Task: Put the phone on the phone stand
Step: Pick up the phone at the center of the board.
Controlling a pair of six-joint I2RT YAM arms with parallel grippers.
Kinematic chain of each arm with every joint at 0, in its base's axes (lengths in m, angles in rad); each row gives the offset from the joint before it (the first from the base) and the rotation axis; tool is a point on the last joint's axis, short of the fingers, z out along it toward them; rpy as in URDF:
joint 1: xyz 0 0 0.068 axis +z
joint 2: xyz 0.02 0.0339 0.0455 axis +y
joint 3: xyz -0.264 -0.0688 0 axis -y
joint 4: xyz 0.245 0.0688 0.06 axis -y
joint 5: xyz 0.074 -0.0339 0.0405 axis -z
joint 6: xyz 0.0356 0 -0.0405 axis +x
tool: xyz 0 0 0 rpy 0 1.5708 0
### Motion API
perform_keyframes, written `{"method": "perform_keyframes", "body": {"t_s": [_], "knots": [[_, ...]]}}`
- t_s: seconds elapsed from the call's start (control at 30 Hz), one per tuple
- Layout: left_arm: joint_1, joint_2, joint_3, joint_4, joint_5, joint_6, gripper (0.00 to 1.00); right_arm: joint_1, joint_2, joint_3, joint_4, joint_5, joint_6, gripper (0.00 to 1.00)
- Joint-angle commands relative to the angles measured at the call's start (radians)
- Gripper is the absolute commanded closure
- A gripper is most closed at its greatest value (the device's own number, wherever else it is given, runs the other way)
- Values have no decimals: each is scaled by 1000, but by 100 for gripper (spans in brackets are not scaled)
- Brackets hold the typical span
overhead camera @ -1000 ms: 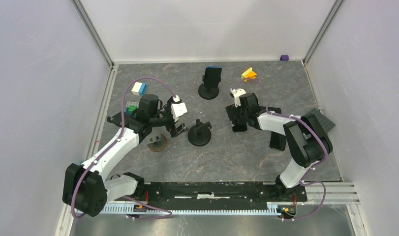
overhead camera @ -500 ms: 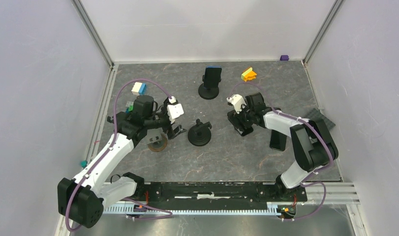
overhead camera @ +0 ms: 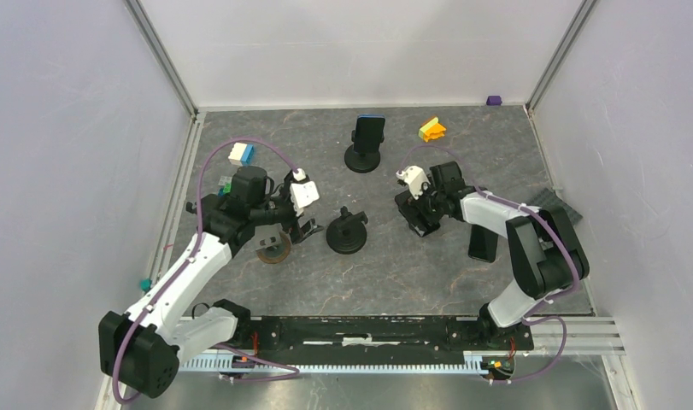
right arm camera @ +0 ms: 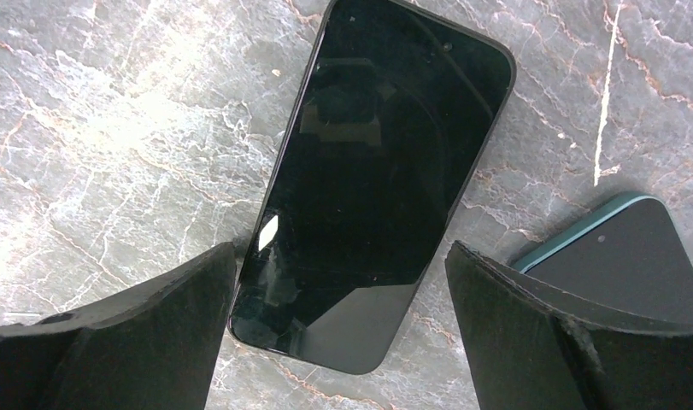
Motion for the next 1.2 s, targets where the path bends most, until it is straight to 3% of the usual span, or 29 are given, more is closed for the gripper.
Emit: {"method": "perform_keyframes", "body": {"t_s": [0.0,0.27,0.53,0.77,1.03,1.17], "knots": [[-6,-31,49,8,8,-42,0,-29,79,-6,-99,16,41,4],[-17,-46,81,-20,11,-56,0,-39,147,-3,-139,-33,115,15],[-64,-55,160,-56,-63,-189,0,-94,117,-21,-141,-15,54,48],[-204,-27,317,-141,-113,-247,0,-161,26,-59,-184,-117,-107,72],[-375,184,533,-159,-136,-436,0,-197,-123,-156,-166,-105,-216,92],[-434,315,605,-57,-154,-616,0,-235,-172,-194,-151,-131,-231,98]]}}
